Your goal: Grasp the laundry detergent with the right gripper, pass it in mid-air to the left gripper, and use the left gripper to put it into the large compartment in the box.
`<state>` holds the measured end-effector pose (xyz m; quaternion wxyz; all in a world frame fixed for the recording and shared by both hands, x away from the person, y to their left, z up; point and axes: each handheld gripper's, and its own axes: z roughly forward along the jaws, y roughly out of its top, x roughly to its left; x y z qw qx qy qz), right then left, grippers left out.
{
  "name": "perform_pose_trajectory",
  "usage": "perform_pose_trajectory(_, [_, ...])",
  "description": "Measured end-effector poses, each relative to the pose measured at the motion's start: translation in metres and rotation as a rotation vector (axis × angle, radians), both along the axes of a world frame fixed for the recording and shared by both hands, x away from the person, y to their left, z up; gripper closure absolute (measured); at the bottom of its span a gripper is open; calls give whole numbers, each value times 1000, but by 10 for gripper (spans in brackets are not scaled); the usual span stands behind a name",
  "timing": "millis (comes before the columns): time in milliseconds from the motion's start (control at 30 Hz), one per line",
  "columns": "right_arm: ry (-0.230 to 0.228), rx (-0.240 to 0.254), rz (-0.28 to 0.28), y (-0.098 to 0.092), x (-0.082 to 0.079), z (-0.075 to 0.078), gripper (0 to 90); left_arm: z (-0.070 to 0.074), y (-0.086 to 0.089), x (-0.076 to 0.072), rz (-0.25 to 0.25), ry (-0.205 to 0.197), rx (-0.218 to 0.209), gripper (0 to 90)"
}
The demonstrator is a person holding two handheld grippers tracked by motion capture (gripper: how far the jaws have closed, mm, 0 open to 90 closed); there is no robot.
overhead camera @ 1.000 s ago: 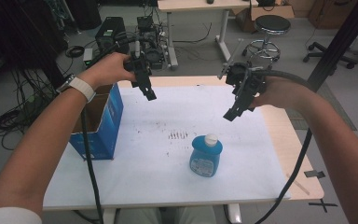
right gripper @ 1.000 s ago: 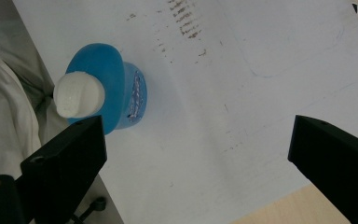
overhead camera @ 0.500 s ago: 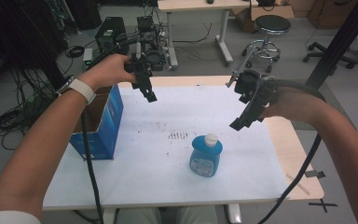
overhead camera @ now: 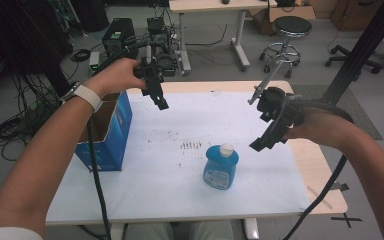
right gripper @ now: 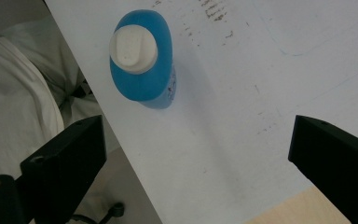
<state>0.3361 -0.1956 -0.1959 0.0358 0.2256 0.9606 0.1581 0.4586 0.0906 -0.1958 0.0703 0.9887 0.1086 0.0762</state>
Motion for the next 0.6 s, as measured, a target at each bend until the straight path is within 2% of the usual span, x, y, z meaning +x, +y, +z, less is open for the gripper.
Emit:
perform_pose_trajectory(133, [2,9,-3,0,-3,-2,40,0,0,0,-4,-1,2,36])
perform_pose_trajectory(267, [-8,41,-5,1,-8,-8,40,-1,-1,0,-4,-2,-3,36])
perform_pose_trajectory(600, [9,60,-10,-1,-15,-23,41,-3,-1,0,-6,6,1,36])
